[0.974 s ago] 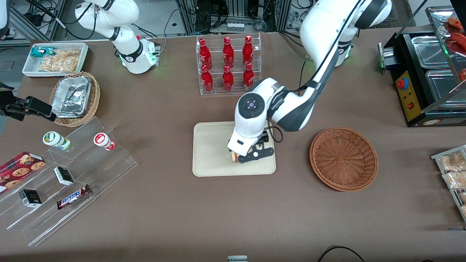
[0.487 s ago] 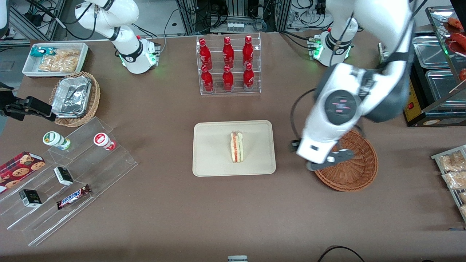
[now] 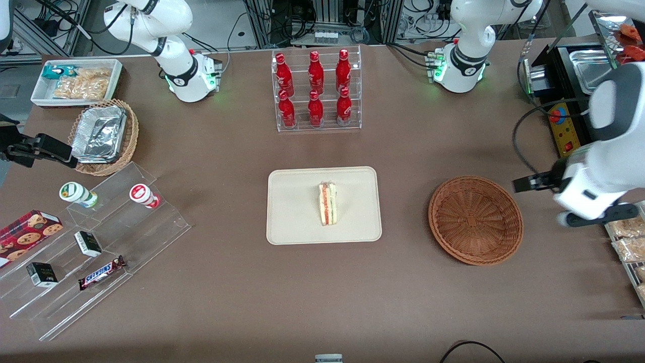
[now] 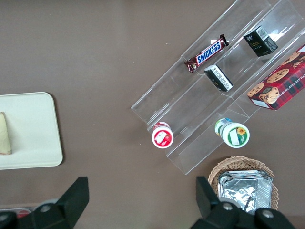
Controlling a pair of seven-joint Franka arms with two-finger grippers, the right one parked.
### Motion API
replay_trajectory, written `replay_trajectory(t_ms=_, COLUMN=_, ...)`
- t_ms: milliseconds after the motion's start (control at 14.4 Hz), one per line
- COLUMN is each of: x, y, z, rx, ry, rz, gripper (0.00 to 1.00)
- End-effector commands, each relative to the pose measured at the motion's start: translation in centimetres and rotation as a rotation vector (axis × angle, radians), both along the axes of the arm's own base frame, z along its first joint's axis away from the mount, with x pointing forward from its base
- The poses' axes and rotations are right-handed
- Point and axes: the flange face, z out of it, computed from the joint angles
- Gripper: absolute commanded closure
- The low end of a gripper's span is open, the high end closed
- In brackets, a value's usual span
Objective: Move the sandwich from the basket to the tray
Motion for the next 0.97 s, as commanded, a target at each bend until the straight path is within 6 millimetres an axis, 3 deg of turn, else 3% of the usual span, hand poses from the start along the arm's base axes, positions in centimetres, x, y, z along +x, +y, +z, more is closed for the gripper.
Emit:
replay_trajectory(t_ms=0, x=-2.0, y=2.6, z=2.3, rx=-0.017, ry=-0.002, rz=0.008, gripper=0.00)
replay_trajectory(t_ms=139, x=-2.8, y=2.9, z=4.0, rx=-0.017, ry=-0.025, rz=0.001, gripper=0.00)
replay_trajectory(t_ms=278, x=-5.2, y=2.4, z=6.0, rx=-0.013, ry=-0.039, rz=-0.001, gripper=0.00)
replay_trajectory(t_ms=417, x=-7.0, y=0.2, z=7.5, rx=-0.013, ry=-0.047, rz=-0.027, gripper=0.00)
replay_trajectory(t_ms=626, x=-8.6, y=-0.6, z=7.8, rx=-0.024, ry=-0.047, rz=-0.023, gripper=0.00)
replay_trajectory(t_ms=904, x=-8.7, y=-0.7, z=7.7, rx=-0.012, ry=-0.049, rz=0.040, gripper=0.00)
